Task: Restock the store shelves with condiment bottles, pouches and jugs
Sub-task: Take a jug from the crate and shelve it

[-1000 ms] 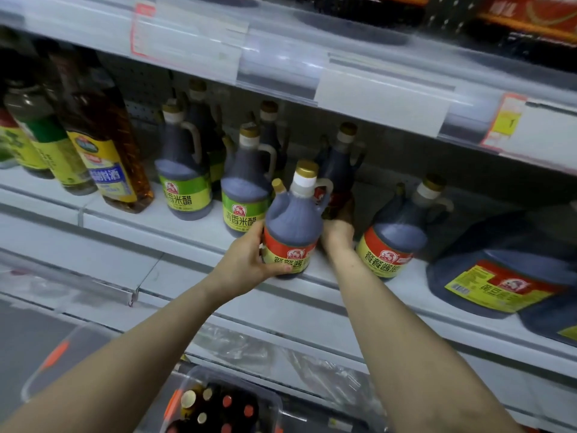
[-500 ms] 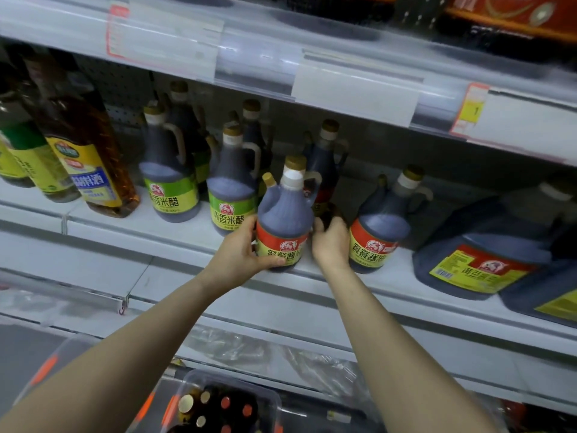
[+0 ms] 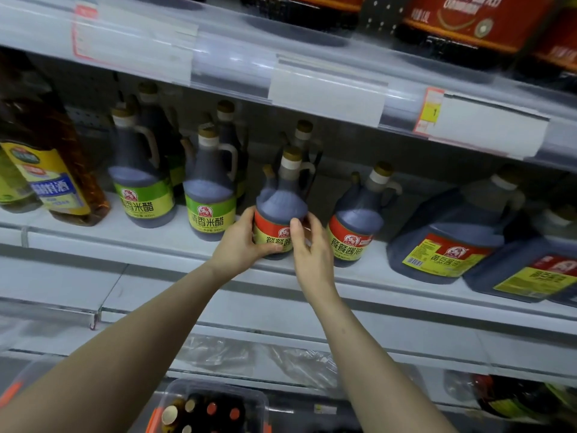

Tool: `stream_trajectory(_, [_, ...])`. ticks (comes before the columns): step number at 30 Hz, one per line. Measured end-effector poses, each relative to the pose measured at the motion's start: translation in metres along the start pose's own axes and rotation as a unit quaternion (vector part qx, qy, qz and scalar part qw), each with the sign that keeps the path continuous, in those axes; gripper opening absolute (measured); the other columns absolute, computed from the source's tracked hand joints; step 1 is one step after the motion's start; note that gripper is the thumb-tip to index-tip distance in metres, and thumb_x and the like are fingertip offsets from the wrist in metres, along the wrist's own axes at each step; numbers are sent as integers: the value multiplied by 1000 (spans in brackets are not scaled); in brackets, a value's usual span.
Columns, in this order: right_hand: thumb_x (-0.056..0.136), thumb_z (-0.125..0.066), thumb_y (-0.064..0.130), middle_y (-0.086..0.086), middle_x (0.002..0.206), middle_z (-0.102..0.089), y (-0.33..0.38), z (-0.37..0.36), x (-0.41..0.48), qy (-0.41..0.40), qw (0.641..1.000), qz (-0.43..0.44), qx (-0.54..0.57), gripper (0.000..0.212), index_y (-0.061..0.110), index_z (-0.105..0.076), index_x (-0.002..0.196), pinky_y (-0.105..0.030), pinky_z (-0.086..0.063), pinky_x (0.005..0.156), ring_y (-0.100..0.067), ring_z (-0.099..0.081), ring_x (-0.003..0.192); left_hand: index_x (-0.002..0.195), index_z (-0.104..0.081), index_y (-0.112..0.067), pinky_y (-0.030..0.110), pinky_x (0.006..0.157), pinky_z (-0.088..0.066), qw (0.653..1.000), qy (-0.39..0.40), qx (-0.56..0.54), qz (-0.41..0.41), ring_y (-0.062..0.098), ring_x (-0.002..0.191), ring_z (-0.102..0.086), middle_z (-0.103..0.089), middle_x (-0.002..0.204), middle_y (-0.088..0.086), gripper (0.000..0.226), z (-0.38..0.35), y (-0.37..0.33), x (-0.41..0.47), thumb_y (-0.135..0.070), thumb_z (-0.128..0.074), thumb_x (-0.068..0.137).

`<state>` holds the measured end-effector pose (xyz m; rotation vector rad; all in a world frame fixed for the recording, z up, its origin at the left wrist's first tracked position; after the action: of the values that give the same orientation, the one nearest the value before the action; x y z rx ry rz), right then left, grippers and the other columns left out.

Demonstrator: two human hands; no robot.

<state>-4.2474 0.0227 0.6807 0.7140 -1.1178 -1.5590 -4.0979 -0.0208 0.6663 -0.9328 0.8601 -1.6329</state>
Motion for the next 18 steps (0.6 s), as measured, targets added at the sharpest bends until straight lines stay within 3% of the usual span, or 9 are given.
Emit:
stream_trajectory(4, [101, -50, 50, -4, 144, -51, -1, -1, 3, -18, 1000, -5, -7, 56, 18, -45, 147, -45, -47, 108, -21, -51, 130, 129, -49, -8, 33, 94, -52, 999, 30, 11, 10, 20, 110, -63, -65, 125, 7, 73, -2, 1, 10, -26, -88, 71])
stream_trajectory(9, [99, -55, 48, -6, 140, -53, 0, -1, 7, -22, 1000, 1, 1, 56, 15, -45, 143, -45, -48, 106, -23, -53, 128, 131, -47, -9, 46, 101, -50, 997, 72, -17, 38, 24, 115, -62, -64, 127, 9, 72, -2, 6, 18, -20, -87, 73])
stream_trajectory(16, [100, -56, 44, -7, 140, -53, -4, 1, 6, -7, 1000, 18, 6, 54, 15, -43, 144, -43, -50, 105, -22, -54, 127, 135, -46, -7, 44, 101, -50, 998, 57, -11, 30, 23, 115, -62, -64, 127, 10, 69, -7, 3, 12, -19, -83, 78])
stream_trajectory(18, [101, -54, 43, -7, 142, -53, -6, 2, 5, 7, 1000, 19, 6, 54, 15, -43, 146, -35, -50, 104, -20, -55, 127, 140, -44, -8, 40, 103, -50, 999, 26, -18, 19, 20, 117, -61, -62, 130, 8, 70, -8, 1, 3, -17, -81, 81])
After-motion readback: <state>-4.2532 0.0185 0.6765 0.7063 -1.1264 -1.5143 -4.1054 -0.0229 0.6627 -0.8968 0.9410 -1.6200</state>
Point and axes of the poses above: each hand's wrist, its own x-axis towards the middle knuckle, its own z-axis out of the back of the hand, y = z × x, the point moved 5 cm from there along x, towards the middle knuckle
